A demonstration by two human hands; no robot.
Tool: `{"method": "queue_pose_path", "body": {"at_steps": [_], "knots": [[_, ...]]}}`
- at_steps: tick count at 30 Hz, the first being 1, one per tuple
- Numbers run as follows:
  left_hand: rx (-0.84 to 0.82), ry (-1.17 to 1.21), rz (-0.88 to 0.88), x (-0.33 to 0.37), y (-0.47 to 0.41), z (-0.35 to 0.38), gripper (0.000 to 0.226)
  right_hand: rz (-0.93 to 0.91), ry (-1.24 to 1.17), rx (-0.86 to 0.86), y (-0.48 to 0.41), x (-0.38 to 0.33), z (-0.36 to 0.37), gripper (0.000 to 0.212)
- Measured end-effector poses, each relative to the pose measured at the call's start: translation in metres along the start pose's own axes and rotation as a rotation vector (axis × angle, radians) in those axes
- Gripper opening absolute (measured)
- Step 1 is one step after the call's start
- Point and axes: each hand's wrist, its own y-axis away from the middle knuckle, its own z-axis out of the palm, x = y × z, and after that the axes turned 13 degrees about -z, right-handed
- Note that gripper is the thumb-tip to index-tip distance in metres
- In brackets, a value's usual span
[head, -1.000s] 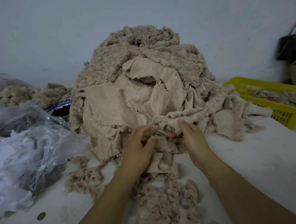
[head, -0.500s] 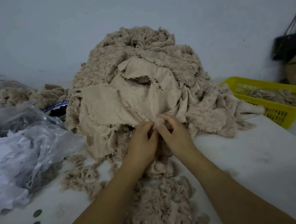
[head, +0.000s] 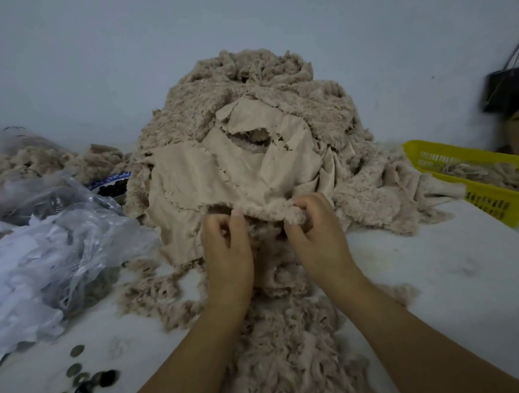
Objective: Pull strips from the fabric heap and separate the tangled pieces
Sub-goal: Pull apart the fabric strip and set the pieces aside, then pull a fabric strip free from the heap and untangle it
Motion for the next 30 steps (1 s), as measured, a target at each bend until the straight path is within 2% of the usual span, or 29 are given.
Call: {"method": "queue_pose_path", "body": {"at_steps": [3,6,8,10,13,15,18,21,24,30], "knots": [[-0.276,0.222,-0.28,0.001,0.0,0.0,0.057,-0.025,-0.013,-0.169,0.002,-0.012,0.003,0.016],[-0.46,0.487,-0.598,-0.001,-0.011,-0.006,0.051,-0.183,0.09,-0.435,0.008,-0.015,0.01,0.014],[-0.462,0.588,-0.716,-0.003,-0.02,-0.013,0.049,-0.24,0.122,-0.525,0.009,-0.012,0.013,0.012],[-0.45,0.705,-0.743,-0.005,-0.027,-0.019,0.05,-0.244,0.09,-0.565,0.01,-0.011,0.014,0.012],[-0.442,0.836,-0.792,-0.008,-0.03,-0.022,0.048,-0.201,0.054,-0.615,0.011,-0.01,0.016,0.039],[-0.469,0.879,-0.794,-0.012,-0.031,-0.021,0.05,-0.127,0.019,-0.546,0.012,-0.007,0.013,0.052],[-0.54,0.895,-0.761,-0.014,-0.029,-0.018,0.048,0.002,-0.026,-0.414,0.012,-0.001,0.009,0.056],[-0.634,0.81,-0.718,-0.013,-0.026,-0.017,0.054,0.123,-0.092,-0.271,0.009,0.004,0.008,0.04],[-0.702,0.718,-0.673,-0.012,-0.024,-0.018,0.056,0.216,-0.15,-0.235,0.007,0.008,0.01,0.022],[-0.595,0.487,-0.561,-0.011,-0.015,-0.011,0.047,0.454,-0.423,-0.137,0.003,0.011,0.016,0.029]]}}
